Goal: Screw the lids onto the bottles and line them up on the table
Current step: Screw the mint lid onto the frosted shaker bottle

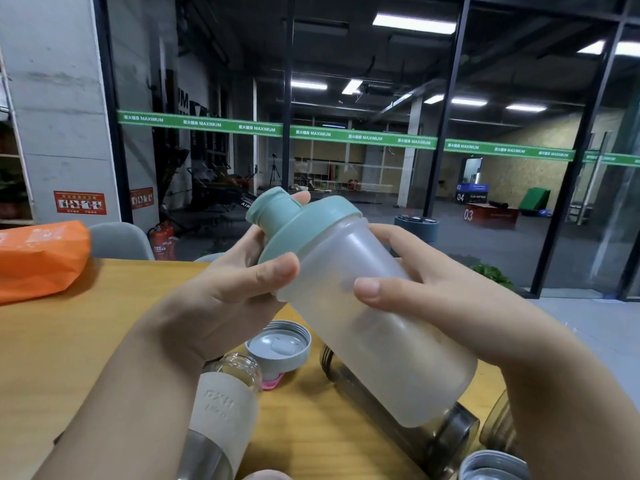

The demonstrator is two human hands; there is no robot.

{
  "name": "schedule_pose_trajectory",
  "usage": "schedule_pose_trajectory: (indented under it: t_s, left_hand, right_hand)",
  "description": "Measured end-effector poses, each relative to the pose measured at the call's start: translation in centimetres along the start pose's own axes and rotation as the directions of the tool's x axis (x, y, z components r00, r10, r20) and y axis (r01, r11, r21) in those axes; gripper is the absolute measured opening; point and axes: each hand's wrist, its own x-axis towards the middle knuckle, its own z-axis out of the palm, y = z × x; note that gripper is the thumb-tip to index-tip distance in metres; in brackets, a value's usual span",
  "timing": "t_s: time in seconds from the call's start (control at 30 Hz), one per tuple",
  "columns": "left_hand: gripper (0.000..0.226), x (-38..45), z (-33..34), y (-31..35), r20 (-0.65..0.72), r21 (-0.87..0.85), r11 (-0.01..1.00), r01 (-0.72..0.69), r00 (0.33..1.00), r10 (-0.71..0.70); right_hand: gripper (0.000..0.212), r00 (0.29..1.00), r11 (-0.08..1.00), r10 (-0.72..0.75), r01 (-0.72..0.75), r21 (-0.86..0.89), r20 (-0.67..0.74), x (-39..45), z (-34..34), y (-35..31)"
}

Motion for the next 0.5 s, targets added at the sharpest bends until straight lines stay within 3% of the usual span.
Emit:
schedule_pose_trajectory:
  t_s: [0.13, 0.23, 0.33, 0.5]
  left_hand:
    - [0.102, 0.0, 0.0, 0.1, -0.036, 0.022, 1.0, 0.021, 0.999, -0.02]
    - [0.105, 0.2, 0.0, -0.2, -0.1, 0.111, 0.99, 0.092, 0.992, -0.081]
    - [0.108, 0.7, 0.4, -0.6, -0.2, 0.072, 0.986, 0.151, 0.971, -0.135]
    - [0.083, 1.3, 1.5, -0.8, -0.376, 0.0, 0.981, 0.194, 0.909, -0.18]
  right_hand:
    - [0.069, 1.0, 0.999, -0.017, 0.017, 0.03, -0.017, 0.2, 0.2, 0.1]
    - [0.069, 0.996, 0.996, -0.022, 0.014, -0.088, -0.087, 0.4, 0.5, 0.0]
    - [0.075, 0.989, 0.977, -0.024, -0.009, -0.215, -0.149, 0.5, 1.0, 0.1]
    - [0.081, 0.983, 0.955, -0.032, -0.023, -0.296, -0.179, 0.8, 1.6, 0.4]
